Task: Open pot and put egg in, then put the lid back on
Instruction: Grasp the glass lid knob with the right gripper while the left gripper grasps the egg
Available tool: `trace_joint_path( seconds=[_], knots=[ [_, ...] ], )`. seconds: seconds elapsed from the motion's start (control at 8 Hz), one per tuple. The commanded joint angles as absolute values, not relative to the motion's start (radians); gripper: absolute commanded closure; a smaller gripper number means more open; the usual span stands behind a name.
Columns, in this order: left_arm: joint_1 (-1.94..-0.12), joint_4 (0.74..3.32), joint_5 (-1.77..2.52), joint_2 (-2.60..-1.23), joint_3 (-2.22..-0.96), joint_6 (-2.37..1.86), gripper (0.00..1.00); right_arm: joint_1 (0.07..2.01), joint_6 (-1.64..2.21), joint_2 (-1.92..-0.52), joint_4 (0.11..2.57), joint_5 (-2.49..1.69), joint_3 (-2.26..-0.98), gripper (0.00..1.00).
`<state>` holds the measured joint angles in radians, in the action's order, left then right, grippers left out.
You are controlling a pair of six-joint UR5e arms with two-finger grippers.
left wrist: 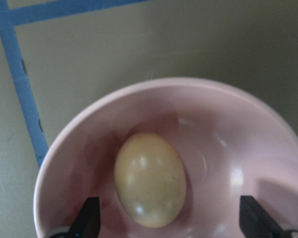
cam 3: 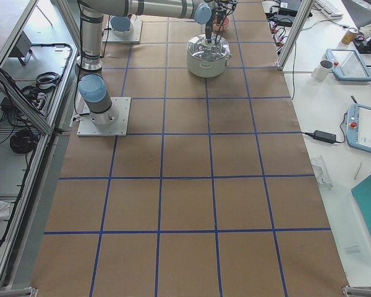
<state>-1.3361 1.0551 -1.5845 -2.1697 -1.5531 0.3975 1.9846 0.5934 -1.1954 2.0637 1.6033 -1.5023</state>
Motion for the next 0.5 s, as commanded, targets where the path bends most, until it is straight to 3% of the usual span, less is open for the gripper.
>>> trace_joint_path(
  seconds=[0.0,0.12,0.25,0.38],
  knots=[
    [-1.336,1.054,-1.585,-2.183,-1.559,0.384,0.13,1.985,0.586,-1.190,2.065,1.603,-1.509,0.15],
    [-1.336,1.052,-1.583,-2.183,-1.559,0.385,0.18,1.985,0.586,-1.187,2.062,1.603,-1.517,0.26],
    [-1.336,1.051,-1.583,-2.184,-1.559,0.388,0.25,1.986,0.589,-1.186,2.068,1.603,-1.522,0.26],
    [-1.336,1.045,-1.583,-2.184,-1.559,0.388,0.46,1.985,0.583,-1.186,2.066,1.603,-1.522,0.26]
  ],
)
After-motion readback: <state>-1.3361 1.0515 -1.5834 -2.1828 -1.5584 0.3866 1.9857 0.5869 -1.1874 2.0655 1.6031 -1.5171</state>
